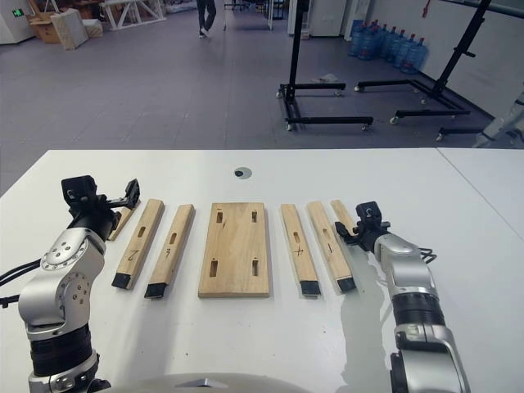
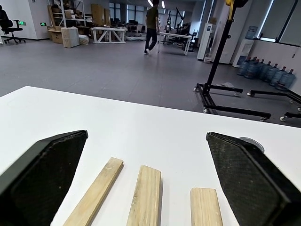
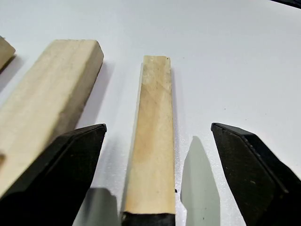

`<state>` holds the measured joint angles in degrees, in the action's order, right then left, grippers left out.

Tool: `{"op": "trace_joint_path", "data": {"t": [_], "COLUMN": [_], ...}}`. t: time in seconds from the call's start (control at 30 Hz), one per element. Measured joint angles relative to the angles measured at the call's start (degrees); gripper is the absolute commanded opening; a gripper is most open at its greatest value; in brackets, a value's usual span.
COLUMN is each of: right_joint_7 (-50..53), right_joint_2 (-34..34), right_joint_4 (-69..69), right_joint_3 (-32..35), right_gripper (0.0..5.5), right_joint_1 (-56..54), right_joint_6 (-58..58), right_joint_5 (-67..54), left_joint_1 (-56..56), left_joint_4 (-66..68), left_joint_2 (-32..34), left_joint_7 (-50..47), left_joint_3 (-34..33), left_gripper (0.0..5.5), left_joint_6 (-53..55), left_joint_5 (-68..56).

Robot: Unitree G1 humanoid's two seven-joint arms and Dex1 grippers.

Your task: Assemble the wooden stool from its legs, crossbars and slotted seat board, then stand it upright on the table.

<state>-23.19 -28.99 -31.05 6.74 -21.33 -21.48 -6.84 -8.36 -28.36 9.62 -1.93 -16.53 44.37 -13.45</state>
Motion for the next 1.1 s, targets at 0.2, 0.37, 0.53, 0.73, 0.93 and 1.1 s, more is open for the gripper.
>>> {"op": "trace_joint_path", "data": {"t": [0.2,0.37,0.53,0.73,0.93,1.1], "right_joint_7": [-1.68,-2.53,-3.72,-4.16,-3.77,-1.47], "right_joint_2": [0.54,-0.17,-1.57,-1.40,-1.74,-2.40], "right_joint_4": [-7.13,0.25,7.42,9.08,9.98,22.02], "right_joint_3": [-0.52,-0.26,0.00,-0.64,3.50,8.39], "right_gripper": [3.05,2.23,1.41,1.28,1.28,1.28], "right_joint_1": [-4.09,-0.77,2.98,3.45,4.10,-5.35], "right_joint_6": [2.90,-3.35,-9.31,-10.28,-8.78,-5.91], "right_joint_5": [0.29,-0.25,-0.94,-0.91,-2.97,-7.04], "left_joint_1": [-0.13,-0.41,-0.41,-0.41,-0.69,-8.11], "left_joint_4": [0.35,0.50,0.40,0.37,0.42,0.07], "left_joint_2": [0.00,0.02,0.01,-0.05,0.47,-0.10], "left_joint_7": [0.03,0.02,-0.16,-0.35,2.67,9.39], "left_joint_3": [0.74,1.06,1.27,2.22,0.99,-4.87], "left_gripper": [4.65,4.65,4.65,4.65,4.65,4.65], "left_joint_6": [-0.37,-0.46,-0.47,-0.49,-0.10,8.11], "left_joint_5": [0.27,0.30,0.44,0.58,-2.45,-20.66]}}
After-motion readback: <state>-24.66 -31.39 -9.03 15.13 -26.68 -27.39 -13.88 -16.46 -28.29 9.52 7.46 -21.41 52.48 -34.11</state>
